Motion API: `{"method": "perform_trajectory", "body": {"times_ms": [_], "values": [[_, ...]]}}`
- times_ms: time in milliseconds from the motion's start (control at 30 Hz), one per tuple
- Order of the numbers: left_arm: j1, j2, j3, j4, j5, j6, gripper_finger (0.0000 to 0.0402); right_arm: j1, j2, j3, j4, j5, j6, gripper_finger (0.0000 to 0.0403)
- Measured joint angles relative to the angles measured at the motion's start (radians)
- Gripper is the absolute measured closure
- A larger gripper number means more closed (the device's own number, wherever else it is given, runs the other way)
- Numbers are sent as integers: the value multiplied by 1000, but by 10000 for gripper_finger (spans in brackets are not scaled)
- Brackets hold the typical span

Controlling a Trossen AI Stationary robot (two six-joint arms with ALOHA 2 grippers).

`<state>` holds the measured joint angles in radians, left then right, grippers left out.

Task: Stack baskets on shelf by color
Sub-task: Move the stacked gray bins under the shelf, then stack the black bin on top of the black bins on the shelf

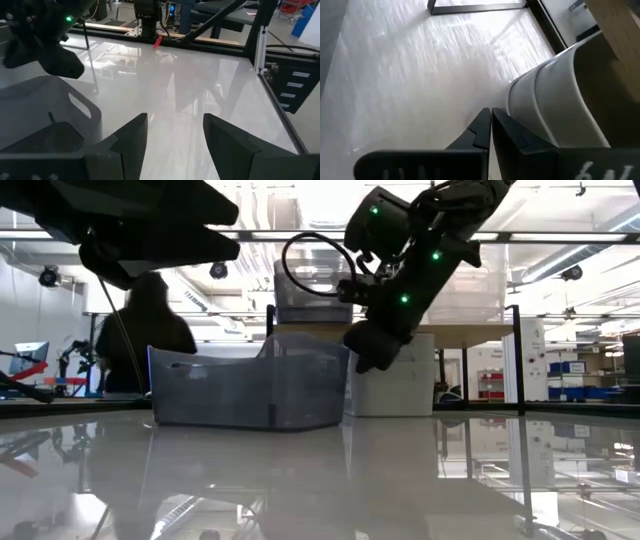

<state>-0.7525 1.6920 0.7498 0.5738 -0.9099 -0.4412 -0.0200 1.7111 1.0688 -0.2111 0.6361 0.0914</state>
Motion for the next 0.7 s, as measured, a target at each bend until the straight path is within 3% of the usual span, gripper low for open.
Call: {"method": "perform_trajectory", "body": {"times_ms": [233,367,500,700], "values": [[-16,-22,16,-25,24,16,224,121,-6,4,-10,-8,32,394],[-42,-108,29,-169,24,26,224,250,-18,4,-38,-7,80,394],[-46,-256,54,-516,14,-154,224,402,-27,4,-68,-4,187,394],[23,-456,51,-1222,4,-671,224,650,-27,4,-71,93,352,394]]}}
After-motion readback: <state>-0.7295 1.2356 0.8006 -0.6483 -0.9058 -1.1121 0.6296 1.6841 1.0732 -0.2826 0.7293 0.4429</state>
